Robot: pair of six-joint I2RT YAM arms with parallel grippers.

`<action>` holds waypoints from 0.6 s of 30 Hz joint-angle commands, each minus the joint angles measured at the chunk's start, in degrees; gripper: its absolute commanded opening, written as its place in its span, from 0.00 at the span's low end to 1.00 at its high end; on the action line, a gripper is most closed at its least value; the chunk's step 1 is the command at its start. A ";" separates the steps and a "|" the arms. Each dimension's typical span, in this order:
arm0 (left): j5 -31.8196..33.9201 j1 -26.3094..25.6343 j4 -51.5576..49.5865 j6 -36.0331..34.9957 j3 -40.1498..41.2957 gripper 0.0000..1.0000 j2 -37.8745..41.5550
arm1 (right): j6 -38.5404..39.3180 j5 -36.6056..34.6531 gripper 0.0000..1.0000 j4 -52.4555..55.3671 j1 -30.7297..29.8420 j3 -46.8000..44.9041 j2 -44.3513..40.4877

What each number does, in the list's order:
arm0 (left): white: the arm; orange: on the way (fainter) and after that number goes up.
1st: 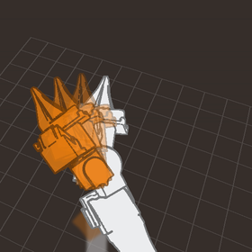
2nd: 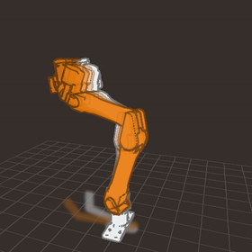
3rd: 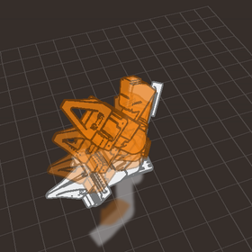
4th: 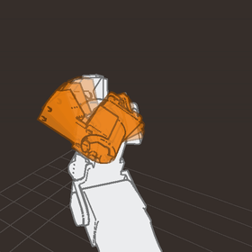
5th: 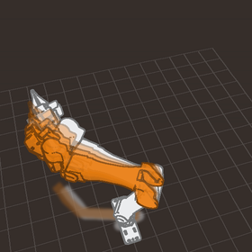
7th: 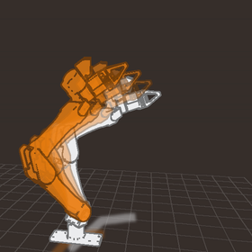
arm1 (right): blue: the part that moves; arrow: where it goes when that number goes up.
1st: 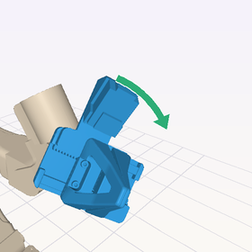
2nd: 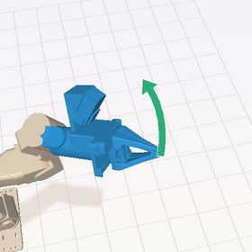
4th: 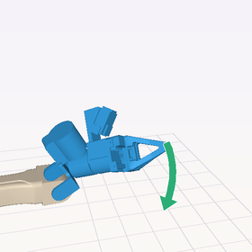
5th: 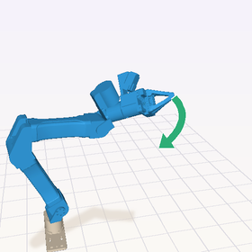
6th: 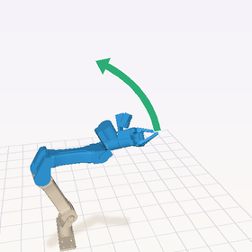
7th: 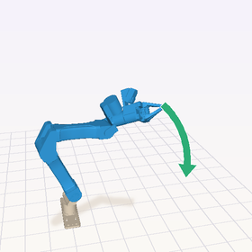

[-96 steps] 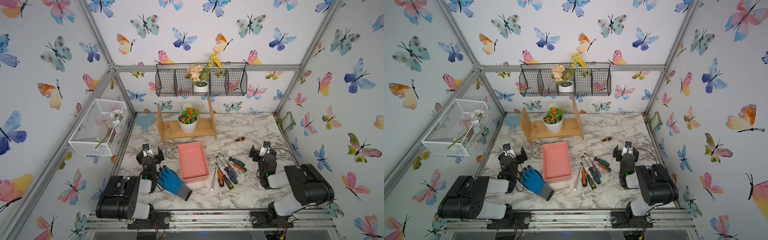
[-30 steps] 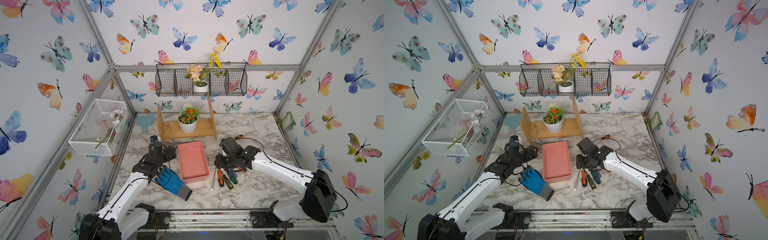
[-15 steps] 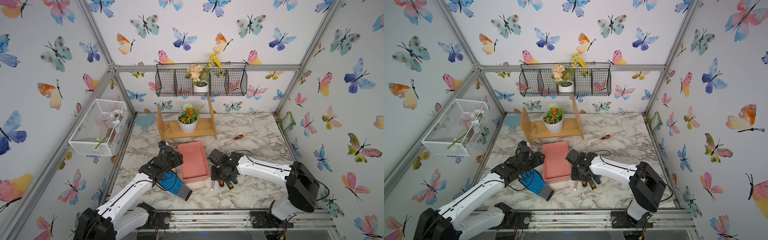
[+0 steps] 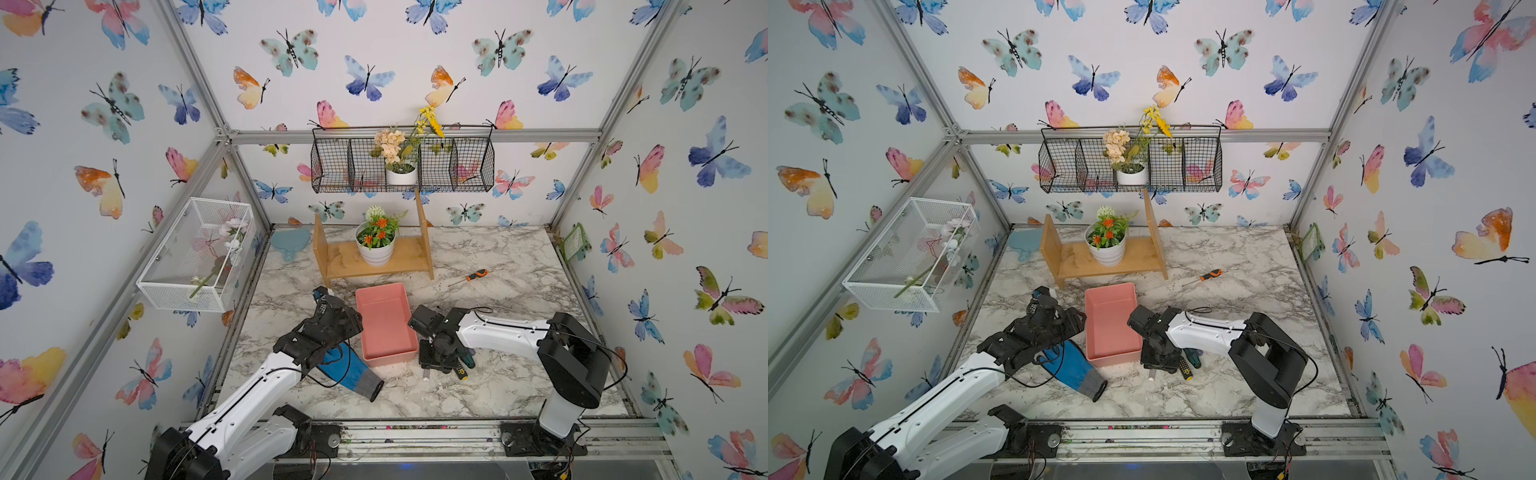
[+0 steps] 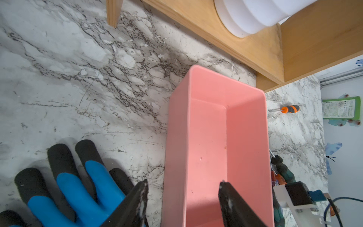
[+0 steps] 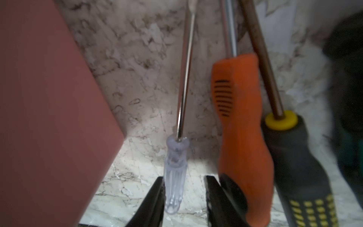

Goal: Put the screwdriver on the desktop into the storage box
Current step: Pick up the screwdriver from the center of the board.

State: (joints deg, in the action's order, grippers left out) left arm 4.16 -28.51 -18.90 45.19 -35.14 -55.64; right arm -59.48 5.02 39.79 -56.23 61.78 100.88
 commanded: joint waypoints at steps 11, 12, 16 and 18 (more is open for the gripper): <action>2.43 -0.17 -2.90 0.27 -1.38 0.63 1.27 | 0.16 -0.09 0.32 1.39 -0.02 2.73 3.51; 2.34 -0.18 -2.88 0.29 -1.47 0.63 1.15 | 0.24 -0.18 0.33 1.43 -0.02 2.73 3.68; 2.01 -0.15 -2.66 0.43 -1.52 0.63 0.79 | 0.33 -0.62 0.32 1.61 -0.02 2.47 3.95; 1.95 -0.18 -2.41 0.60 -1.43 0.63 0.63 | 0.36 -0.71 0.32 1.61 -0.02 2.56 3.87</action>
State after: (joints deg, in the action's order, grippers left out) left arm 4.86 -28.51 -20.82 45.36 -35.14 -55.09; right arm -59.33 4.99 39.86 -56.23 63.40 103.42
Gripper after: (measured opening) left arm 0.627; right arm 0.318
